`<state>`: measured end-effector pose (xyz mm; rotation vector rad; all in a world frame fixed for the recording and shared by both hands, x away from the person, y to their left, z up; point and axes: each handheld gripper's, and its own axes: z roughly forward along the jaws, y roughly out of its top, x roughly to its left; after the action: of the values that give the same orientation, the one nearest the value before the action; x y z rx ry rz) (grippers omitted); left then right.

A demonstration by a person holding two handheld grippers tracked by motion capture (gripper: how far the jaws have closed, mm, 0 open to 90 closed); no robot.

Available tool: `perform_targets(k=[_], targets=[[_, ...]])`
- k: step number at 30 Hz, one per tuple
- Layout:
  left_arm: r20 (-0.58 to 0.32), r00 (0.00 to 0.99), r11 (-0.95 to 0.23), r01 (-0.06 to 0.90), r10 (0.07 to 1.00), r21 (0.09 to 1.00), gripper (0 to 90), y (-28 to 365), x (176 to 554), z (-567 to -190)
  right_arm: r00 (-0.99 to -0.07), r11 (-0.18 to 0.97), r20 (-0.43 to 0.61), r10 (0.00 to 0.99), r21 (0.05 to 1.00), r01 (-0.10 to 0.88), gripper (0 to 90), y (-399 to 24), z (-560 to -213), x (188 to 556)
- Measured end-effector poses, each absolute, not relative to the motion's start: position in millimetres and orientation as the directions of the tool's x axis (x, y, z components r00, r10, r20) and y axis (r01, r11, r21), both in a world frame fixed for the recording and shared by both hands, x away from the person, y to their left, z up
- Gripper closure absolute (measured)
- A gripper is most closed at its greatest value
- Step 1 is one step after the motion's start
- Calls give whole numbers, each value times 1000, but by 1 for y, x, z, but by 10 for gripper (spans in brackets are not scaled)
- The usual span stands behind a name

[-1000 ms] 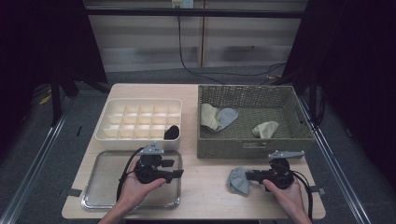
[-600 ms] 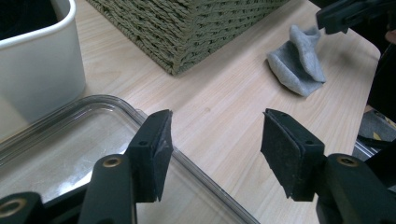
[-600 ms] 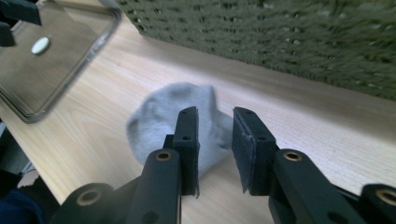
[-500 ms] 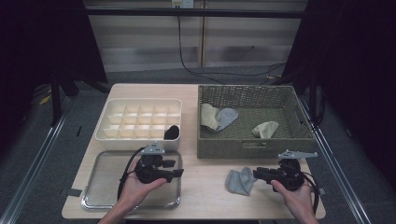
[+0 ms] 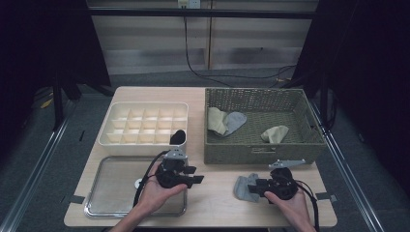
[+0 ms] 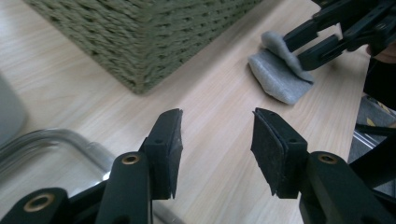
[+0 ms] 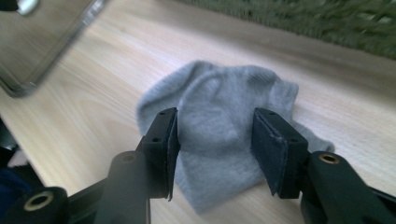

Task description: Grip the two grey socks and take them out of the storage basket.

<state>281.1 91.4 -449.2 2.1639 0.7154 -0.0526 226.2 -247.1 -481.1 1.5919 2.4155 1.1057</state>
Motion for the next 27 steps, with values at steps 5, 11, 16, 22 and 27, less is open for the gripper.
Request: perform_targets(k=[5,11,16,22,27], targets=[[-267,833,-502,515,484,695,546,84,283,-456,-483,235,336,809,568,789,572,-241,-487,233],[-304,826,-491,536,476,687,551,79,284,-463,-506,246,359,784,568,785,607,-224,-489,244],[-350,808,-486,572,474,661,543,71,287,-473,-544,285,363,757,565,774,633,-205,-489,248],[-337,821,-542,561,461,626,588,52,280,-483,-580,324,352,735,570,755,677,-184,-487,252],[-331,824,-566,559,460,606,610,49,281,-490,-610,333,355,709,594,732,675,-180,-483,243]])
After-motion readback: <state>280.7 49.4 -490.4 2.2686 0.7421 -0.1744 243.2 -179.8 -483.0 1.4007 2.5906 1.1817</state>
